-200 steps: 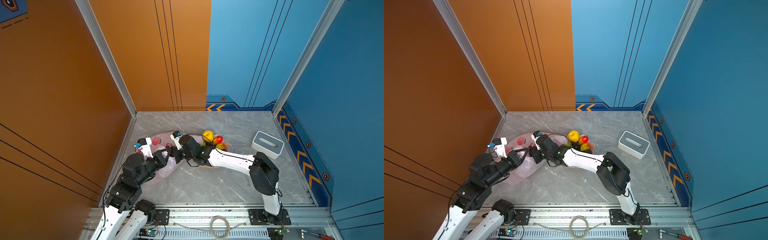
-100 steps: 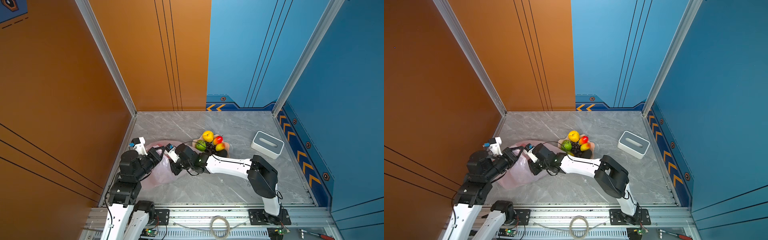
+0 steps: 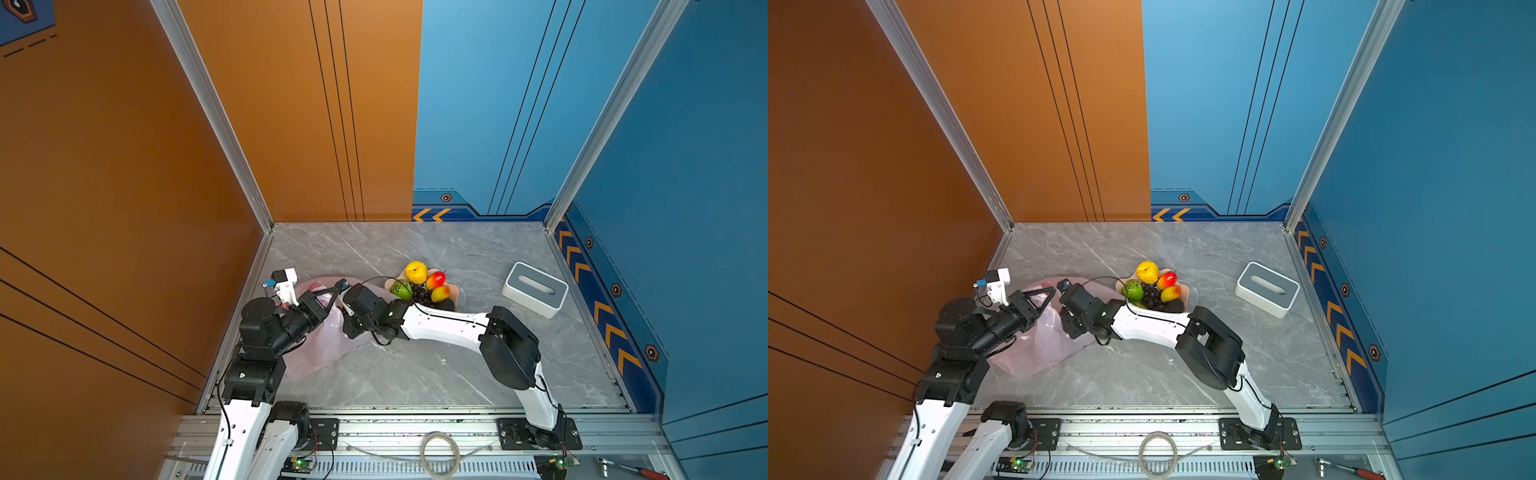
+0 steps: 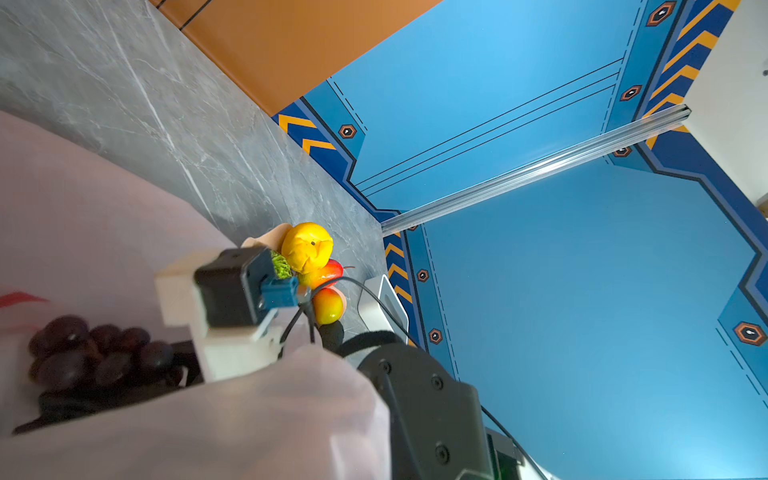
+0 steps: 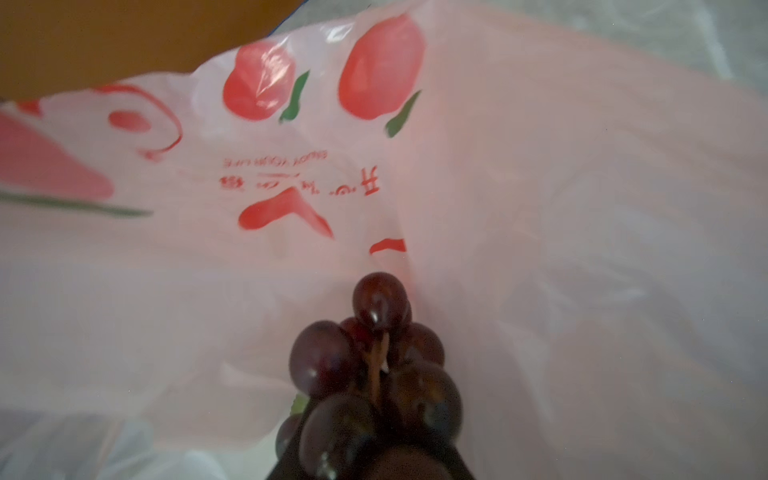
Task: Place the fruits into the plastic bag
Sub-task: 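Push the grapes down into the pink bag with the right gripper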
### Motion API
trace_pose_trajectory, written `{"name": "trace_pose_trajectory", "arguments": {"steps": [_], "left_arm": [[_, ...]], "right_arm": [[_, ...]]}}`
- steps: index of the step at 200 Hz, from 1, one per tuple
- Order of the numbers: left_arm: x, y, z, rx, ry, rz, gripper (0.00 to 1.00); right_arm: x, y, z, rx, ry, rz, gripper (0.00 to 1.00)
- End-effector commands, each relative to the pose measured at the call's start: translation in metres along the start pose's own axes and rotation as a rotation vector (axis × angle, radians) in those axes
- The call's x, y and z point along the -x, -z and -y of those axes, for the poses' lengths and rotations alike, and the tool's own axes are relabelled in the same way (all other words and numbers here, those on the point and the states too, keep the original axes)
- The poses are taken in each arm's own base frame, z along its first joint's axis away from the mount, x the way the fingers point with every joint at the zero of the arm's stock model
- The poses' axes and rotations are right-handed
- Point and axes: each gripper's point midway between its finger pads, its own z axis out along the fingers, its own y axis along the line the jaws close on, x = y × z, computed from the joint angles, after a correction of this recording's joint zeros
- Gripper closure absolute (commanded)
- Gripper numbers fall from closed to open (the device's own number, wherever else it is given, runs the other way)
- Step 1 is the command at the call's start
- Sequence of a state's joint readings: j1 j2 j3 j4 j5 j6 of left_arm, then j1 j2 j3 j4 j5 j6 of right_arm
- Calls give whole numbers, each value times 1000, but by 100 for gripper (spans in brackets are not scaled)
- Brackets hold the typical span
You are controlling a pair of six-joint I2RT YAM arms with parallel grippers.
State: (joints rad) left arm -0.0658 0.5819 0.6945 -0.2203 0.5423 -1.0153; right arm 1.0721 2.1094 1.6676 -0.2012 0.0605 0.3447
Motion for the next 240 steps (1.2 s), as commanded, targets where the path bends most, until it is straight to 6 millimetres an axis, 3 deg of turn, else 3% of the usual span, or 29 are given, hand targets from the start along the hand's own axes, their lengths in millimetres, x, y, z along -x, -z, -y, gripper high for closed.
{"name": "trace_pose_trajectory", "arguments": {"steps": [1, 20, 32, 78, 107, 156, 198, 232, 240], "left_arm": [[-5, 0, 6, -48, -17, -20, 100], [-12, 0, -4, -35, -19, -28, 100], [-22, 0, -21, 6, 11, -53, 100], [-44, 3, -58, 60, 59, -66, 100], [-52, 3, -75, 90, 79, -75, 100], [-51, 3, -83, 115, 82, -61, 100], [-45, -4, -75, 79, 81, -61, 100], [-48, -3, -71, 64, 85, -74, 100], [-49, -2, -71, 59, 85, -76, 100]], "right_arm": [[44, 13, 34, -179, -55, 116, 74], [52, 13, 43, -228, -50, 138, 74], [49, 9, 41, -197, -54, 122, 74], [14, -6, -3, 52, -60, 23, 73], [-7, -16, -18, 135, -74, -21, 73], [-22, -21, -51, 303, -88, -35, 73], [-35, -32, -65, 355, -85, -101, 74], [-23, -44, -73, 388, -144, -108, 73], [-10, -44, -79, 414, -164, -90, 73]]}}
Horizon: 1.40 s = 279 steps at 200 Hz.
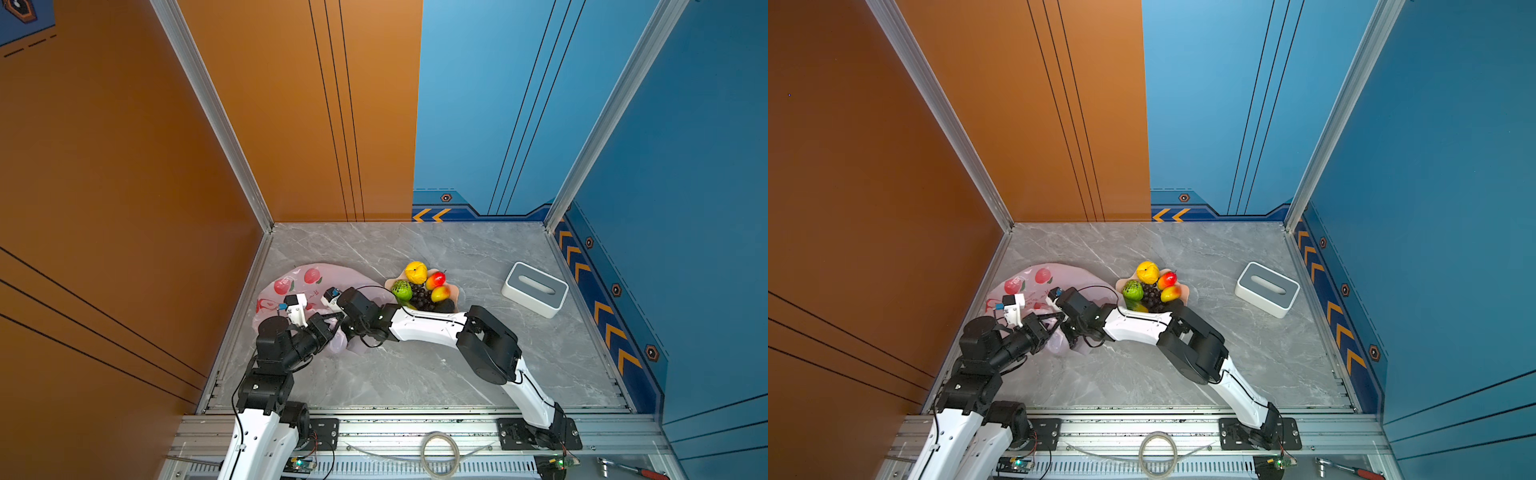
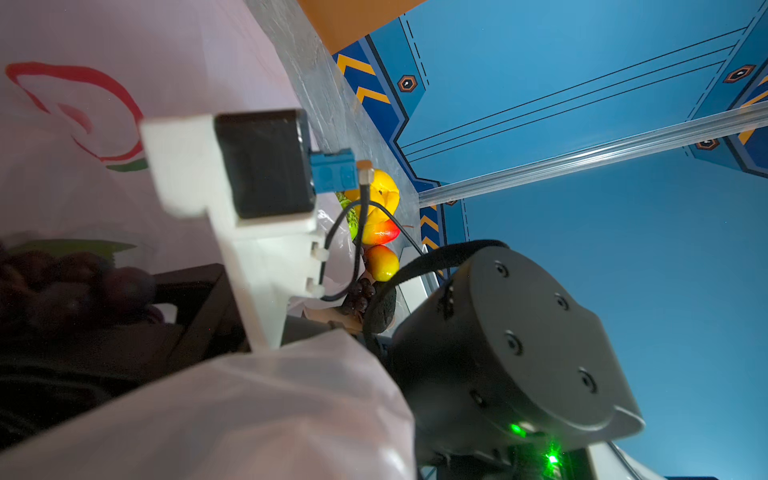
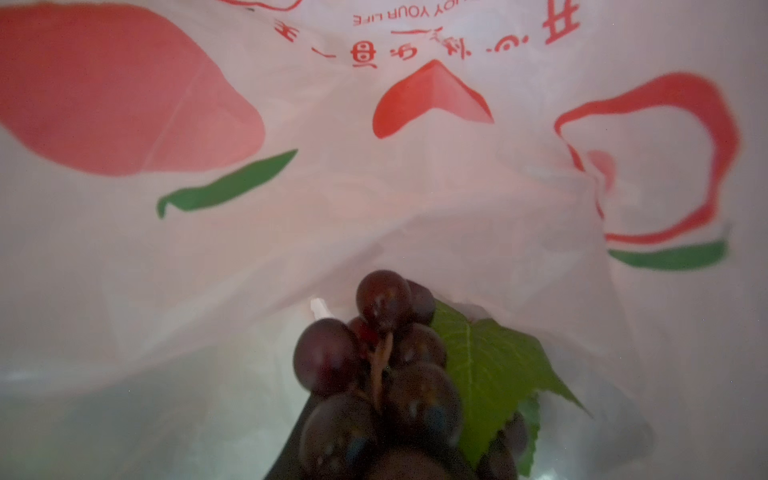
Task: Place the fruits into the plastic bag
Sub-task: 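Push the grapes down into the pink bag with the right gripper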
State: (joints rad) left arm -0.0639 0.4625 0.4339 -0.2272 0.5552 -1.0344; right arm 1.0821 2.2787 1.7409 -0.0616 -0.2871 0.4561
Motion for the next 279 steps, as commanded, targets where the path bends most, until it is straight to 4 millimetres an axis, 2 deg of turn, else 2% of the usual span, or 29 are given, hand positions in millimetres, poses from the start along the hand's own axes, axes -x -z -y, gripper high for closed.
{"name": "trace_pose_trajectory", "arguments": {"steps": [1, 56, 89, 125, 176, 241, 279], "left_arm": [[-1, 2, 8, -42, -12, -2, 100], [-10, -3, 3, -70, 7, -23, 100], [-19, -7, 7, -80, -10, -60, 100], [-29, -9, 11, -89, -31, -102, 100], [-40, -12, 18, -102, -55, -155, 100], [-53, -13, 34, -134, -94, -219, 100], [-52, -9, 30, -109, -100, -197, 100]], "right_arm": [[20, -4, -18, 77, -58, 15, 72], [45, -23, -17, 129, -192, 66, 71], [68, -24, 4, 130, -319, 152, 71], [79, -24, 22, 86, -380, 204, 71], [100, -11, 44, 70, -457, 282, 71], [124, 17, 73, 43, -527, 400, 71], [119, 20, 85, 0, -519, 400, 71]]}}
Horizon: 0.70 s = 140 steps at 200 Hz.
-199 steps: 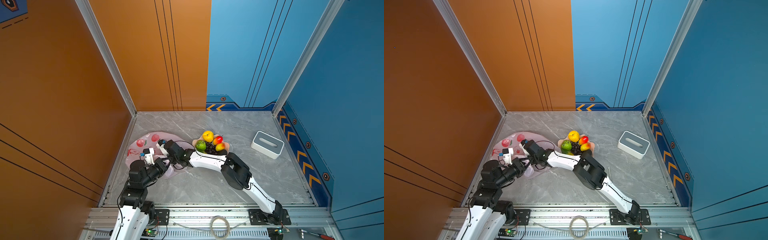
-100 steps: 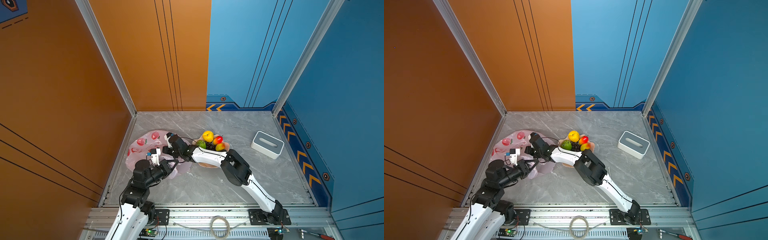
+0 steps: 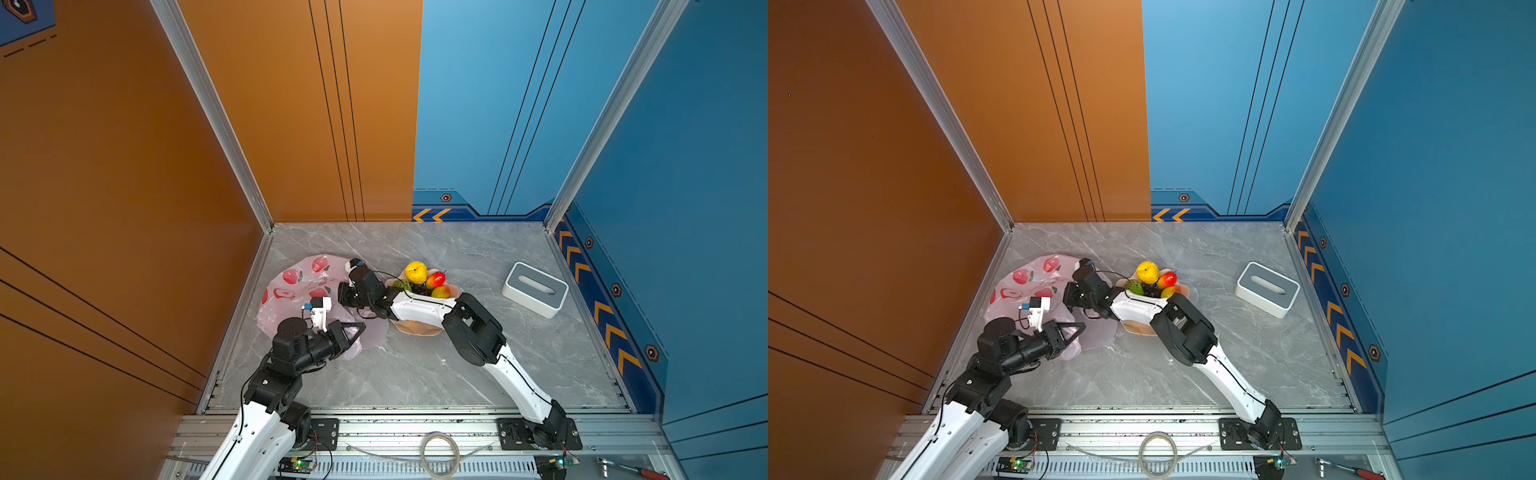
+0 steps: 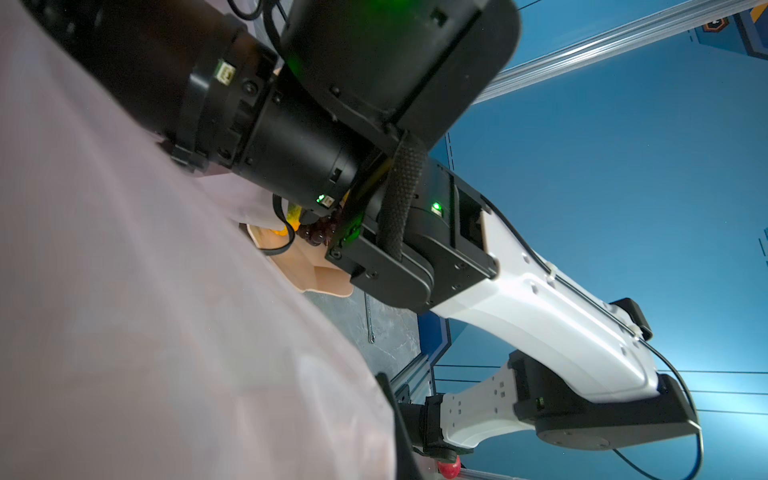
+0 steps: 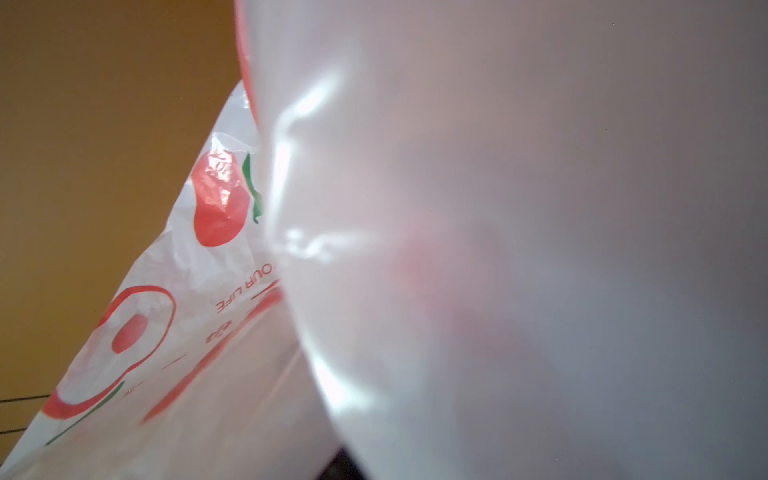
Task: Place the fruits into the plastic bag
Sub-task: 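Push the grapes down into the pink bag with the right gripper, then open the right gripper inside the bag to release the grapes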
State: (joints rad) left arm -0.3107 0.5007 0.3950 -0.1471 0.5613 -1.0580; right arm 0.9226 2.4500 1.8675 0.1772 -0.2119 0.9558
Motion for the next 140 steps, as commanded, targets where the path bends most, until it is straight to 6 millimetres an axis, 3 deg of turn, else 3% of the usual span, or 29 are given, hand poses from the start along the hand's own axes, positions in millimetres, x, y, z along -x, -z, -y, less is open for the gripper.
{"name": "trace_pose_trajectory", "arguments": {"steps": [1, 48, 119, 140], "left_arm": [[6, 7, 15, -17, -55, 30, 100], [14, 9, 6, 5, -28, 77, 100], [24, 15, -1, -9, 20, 118, 100], [29, 18, 0, -17, 30, 135, 100]], "right_arm": [[31, 23, -35, 51, 16, 90, 71], [11, 16, -37, 47, 70, 29, 46], [-15, 18, -104, 252, 137, -114, 31], [-17, 24, -107, 254, 141, -155, 25]]}}
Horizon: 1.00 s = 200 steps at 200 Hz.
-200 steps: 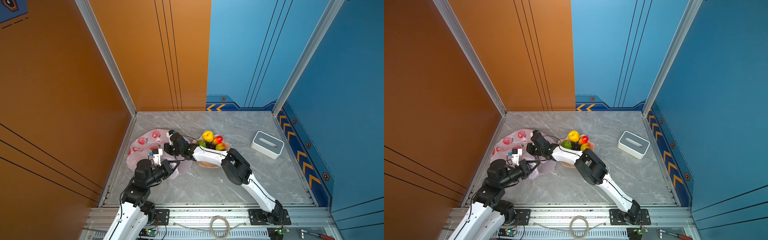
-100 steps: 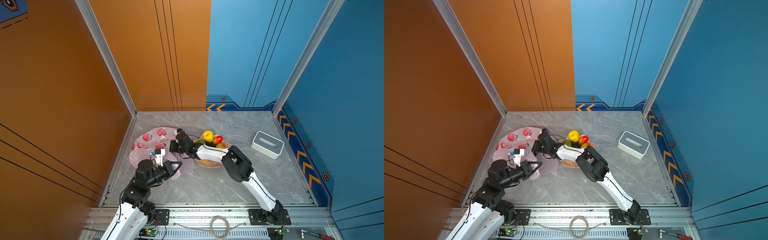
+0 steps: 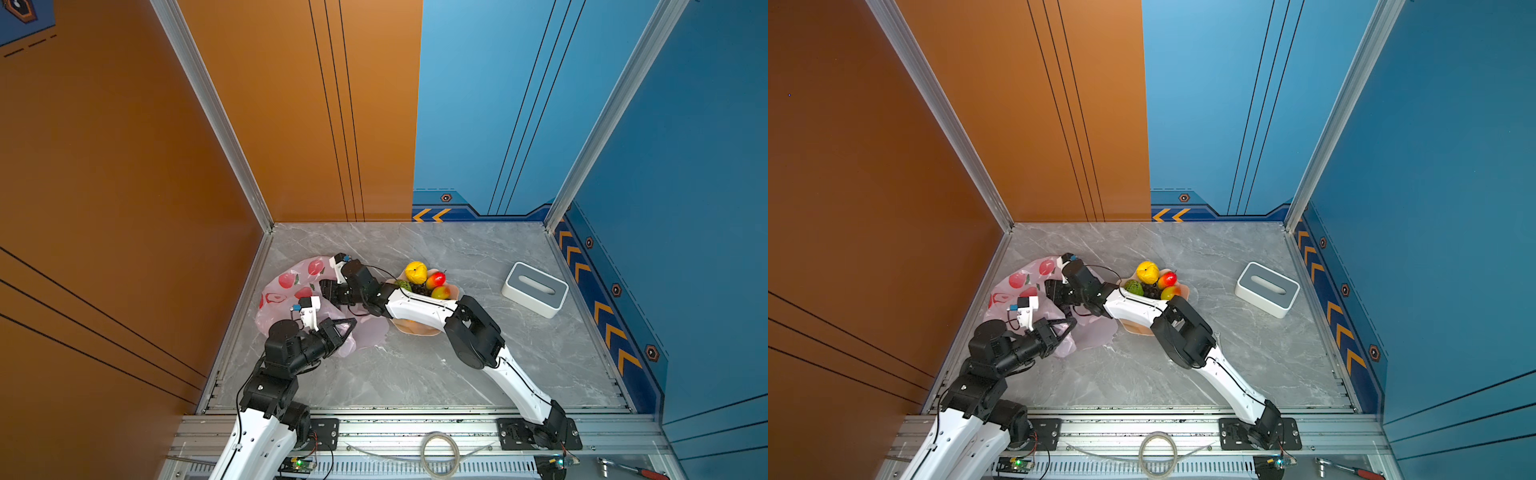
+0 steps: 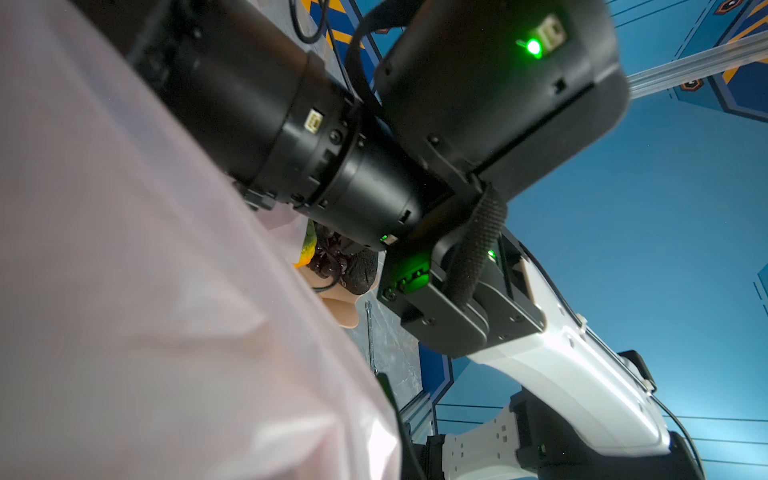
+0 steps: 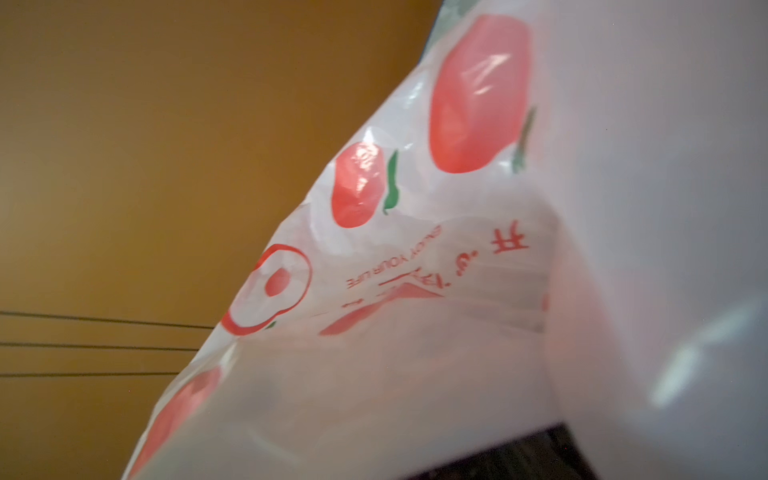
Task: Place the fruits into the plastic bag
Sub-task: 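Open the right gripper inside the bag to release the grapes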
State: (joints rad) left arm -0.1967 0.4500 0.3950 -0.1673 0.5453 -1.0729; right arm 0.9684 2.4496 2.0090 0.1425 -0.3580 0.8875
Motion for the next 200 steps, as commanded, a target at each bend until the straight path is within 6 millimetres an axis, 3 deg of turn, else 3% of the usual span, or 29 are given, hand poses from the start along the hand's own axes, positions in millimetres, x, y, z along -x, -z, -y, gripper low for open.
{"name": "trace_pose_trajectory", "arguments": {"steps": [1, 13, 47, 153, 200], "left_arm": [[3, 4, 6, -38, 2, 4, 100], [6, 5, 7, -45, 8, 14, 100], [11, 8, 6, -61, 30, 32, 100], [18, 12, 10, -85, 46, 60, 100], [19, 12, 10, -87, 44, 63, 100]], "right_arm": [[-2, 10, -28, 62, 25, -67, 25], [-3, 15, -26, 42, 31, -88, 24], [-3, 32, -15, -57, 84, -130, 5], [-7, 60, -8, -157, 77, -223, 0], [4, 94, -1, -295, 125, -219, 0]]}}
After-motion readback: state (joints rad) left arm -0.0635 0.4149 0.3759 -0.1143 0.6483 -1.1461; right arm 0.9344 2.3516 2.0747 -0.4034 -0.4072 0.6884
